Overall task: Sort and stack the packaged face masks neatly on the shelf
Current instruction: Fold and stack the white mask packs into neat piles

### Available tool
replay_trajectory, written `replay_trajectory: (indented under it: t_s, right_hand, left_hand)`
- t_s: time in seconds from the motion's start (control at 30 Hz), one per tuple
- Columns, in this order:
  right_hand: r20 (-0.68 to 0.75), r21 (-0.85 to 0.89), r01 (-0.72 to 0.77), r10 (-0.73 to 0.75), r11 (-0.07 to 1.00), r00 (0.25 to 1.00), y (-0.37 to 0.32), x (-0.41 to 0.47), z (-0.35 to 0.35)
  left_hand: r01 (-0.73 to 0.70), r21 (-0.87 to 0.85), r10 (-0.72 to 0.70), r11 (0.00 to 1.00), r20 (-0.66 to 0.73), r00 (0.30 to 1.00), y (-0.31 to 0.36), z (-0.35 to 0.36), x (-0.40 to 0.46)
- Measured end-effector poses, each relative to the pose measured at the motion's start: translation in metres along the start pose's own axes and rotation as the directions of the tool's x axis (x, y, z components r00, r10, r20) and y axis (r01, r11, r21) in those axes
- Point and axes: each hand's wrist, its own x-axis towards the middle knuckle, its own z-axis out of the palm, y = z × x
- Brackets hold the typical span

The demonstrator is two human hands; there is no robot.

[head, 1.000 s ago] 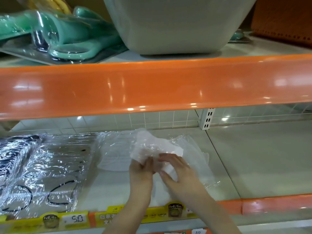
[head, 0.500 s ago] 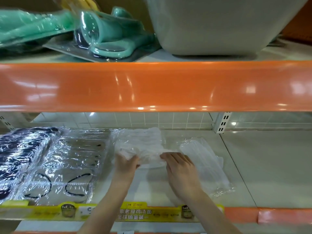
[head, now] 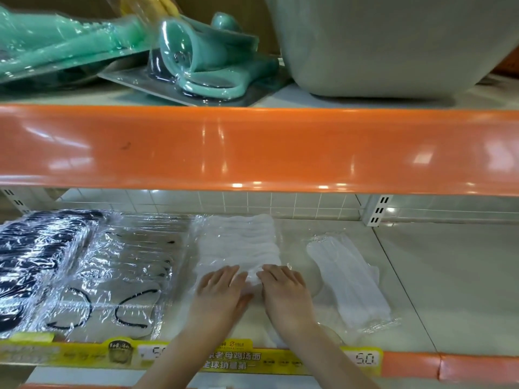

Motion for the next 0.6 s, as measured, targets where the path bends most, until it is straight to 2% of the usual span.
replay_trajectory:
  t_s: [0.1,0.23,0.33,0.4,0.47,0.6]
  right_hand:
    - [0.022,-0.044,-0.027,0.028,0.999,0.999,-0.003,-0.003,0.008]
    - [0.115,0.009,-0.079,0.077,0.997,0.990,-0.008,-0.004,0.012]
    - [0.126,0.047,-0.079,0.072,0.996,0.989,-0.010,-0.004,0.012]
    - [0.110,0.037,-0.051,0.046,0.998,0.993,-0.011,-0.006,0.014]
    - [0.135,0.023,-0.065,0.061,0.998,0.989,-0.013,-0.006,0.013]
    - [0.187,0.047,-0.096,0.086,0.994,0.979,-0.014,-0.004,0.011]
  left_hand:
    - [0.018,-0.005,-0.018,1.000,-0.022,1.000,0.000,0.006,-0.002]
    - [0.097,-0.051,-0.097,0.994,0.012,0.995,-0.003,0.009,0.001]
    - [0.176,-0.028,-0.173,0.984,0.073,0.982,-0.004,0.014,0.003]
    - [0.180,-0.003,-0.179,0.984,0.083,0.980,-0.002,0.013,0.003]
    - [0.206,-0.009,-0.201,0.979,0.180,0.963,-0.002,0.014,0.004]
    - [0.232,0.019,-0.232,0.972,0.188,0.954,-0.007,0.021,0.005]
